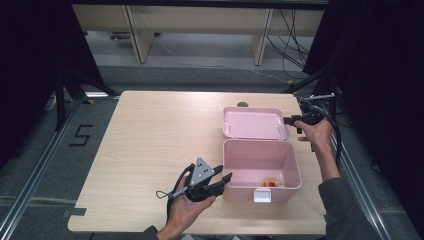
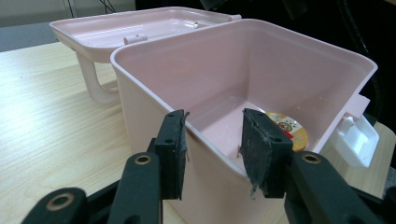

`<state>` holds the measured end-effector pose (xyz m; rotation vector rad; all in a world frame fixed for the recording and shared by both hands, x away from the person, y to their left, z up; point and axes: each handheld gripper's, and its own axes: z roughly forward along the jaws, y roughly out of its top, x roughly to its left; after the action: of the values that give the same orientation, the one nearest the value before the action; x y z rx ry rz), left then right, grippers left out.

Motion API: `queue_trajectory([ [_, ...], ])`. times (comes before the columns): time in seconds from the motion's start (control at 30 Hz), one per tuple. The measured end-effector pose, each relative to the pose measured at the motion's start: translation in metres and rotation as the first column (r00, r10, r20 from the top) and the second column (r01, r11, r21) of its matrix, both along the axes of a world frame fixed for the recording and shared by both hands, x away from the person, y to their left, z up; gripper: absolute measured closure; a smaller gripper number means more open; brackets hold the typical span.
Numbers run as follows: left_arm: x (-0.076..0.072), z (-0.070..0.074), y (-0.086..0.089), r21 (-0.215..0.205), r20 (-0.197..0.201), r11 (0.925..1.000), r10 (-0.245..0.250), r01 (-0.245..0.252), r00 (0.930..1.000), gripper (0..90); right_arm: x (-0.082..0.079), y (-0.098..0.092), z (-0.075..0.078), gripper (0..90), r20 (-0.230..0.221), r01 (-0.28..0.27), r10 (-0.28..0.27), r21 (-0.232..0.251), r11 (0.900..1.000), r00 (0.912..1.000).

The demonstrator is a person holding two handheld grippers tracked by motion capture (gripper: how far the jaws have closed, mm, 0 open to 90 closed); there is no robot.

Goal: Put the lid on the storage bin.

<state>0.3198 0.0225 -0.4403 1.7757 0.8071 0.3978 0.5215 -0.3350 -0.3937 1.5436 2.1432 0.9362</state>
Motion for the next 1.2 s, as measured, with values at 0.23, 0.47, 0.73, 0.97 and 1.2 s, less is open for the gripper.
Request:
queue_trajectory([
  [0.23,0.001,-0.001,0.000,-0.008,0.003,1.0000,-0.002,0.002,1.0000,60.5,0.012,0.008,-0.013,67.6,0.002,-0.004,0.004,-0.017,1.000,1.0000],
  [0.47,0.001,-0.001,0.000,-0.012,0.004,0.9999,-0.003,0.003,1.0000,60.5,0.020,0.011,-0.018,73.6,-0.042,0.024,-0.026,-0.065,0.998,0.9988],
  [0.73,0.001,-0.001,0.000,-0.014,0.005,0.9999,-0.006,0.006,1.0000,60.6,0.027,0.018,-0.023,76.6,-0.032,0.054,-0.056,-0.046,0.997,0.9979],
  [0.97,0.000,-0.001,-0.001,-0.009,0.007,0.9999,-0.004,0.004,1.0000,60.7,0.027,0.024,-0.016,80.2,-0.021,0.089,-0.091,-0.097,0.991,0.9956],
  [1.2,-0.001,-0.001,-0.001,-0.001,0.008,1.0000,-0.001,0.001,1.0000,60.7,0.024,0.032,-0.006,81.9,-0.014,0.126,-0.127,-0.087,0.988,0.9917],
])
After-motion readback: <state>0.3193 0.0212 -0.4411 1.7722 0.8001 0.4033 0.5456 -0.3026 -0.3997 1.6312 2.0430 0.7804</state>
